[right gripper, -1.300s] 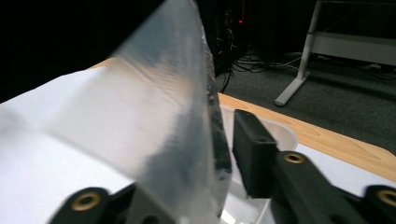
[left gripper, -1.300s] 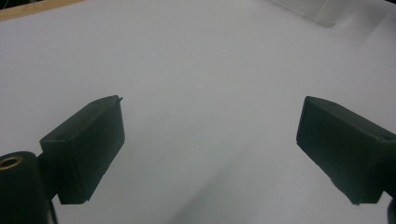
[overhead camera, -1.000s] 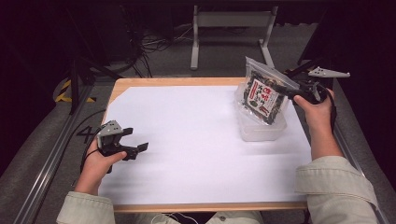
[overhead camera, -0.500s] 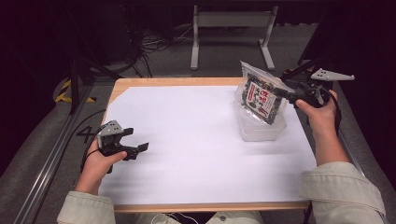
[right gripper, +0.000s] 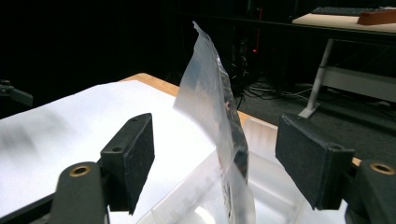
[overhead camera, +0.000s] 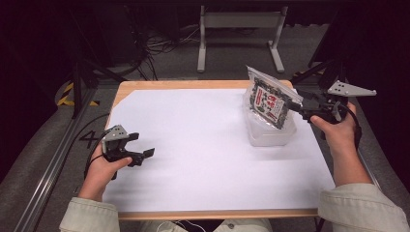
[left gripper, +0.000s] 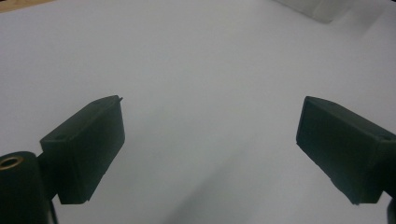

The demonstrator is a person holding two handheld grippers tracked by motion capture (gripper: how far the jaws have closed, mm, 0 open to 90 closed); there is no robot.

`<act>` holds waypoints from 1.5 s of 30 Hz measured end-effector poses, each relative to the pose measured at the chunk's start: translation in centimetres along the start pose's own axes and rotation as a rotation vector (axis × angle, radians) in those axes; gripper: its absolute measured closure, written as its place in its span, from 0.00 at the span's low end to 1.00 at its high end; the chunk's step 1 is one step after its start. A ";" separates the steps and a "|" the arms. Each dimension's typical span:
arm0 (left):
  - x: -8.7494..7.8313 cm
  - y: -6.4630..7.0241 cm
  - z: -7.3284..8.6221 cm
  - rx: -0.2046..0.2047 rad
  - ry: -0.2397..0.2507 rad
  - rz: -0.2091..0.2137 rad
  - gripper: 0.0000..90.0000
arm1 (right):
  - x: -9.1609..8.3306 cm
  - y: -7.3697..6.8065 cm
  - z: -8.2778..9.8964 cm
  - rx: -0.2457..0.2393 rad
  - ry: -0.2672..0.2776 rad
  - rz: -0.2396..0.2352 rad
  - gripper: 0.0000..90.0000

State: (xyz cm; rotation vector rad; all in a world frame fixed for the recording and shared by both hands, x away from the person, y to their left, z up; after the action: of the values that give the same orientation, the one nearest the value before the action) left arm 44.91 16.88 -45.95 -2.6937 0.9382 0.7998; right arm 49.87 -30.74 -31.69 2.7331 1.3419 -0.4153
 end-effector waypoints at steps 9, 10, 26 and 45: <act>-0.5 0.9 0.2 0.004 0.002 0.007 0.10 | -2.1 -3.0 1.1 -0.001 0.013 0.008 0.31; -0.6 1.1 0.3 0.016 0.007 0.007 0.10 | -2.1 -3.9 1.4 -0.002 0.015 -0.006 0.30; -1.8 1.9 0.6 -0.005 0.047 0.024 0.10 | 0.5 -8.8 6.3 0.021 -0.039 -0.098 0.21; -2.2 2.0 1.6 -0.007 0.080 0.031 0.10 | 4.2 -10.9 12.4 0.025 -0.111 -0.141 0.20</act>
State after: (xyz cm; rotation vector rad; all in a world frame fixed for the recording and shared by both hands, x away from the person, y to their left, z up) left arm 41.50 17.04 -46.09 -2.7424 0.9985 0.7068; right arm 41.13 -23.06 -44.14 2.6005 1.5139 -0.5873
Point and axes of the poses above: each handheld gripper's, and its own axes: x roughly forward along the jaws, z roughly out of its underside, y roughly to its right, the point moved 10 cm from there along x, roughly forward along the jaws, and after that the axes turned 11 degrees about -z, right-handed, at the moved point
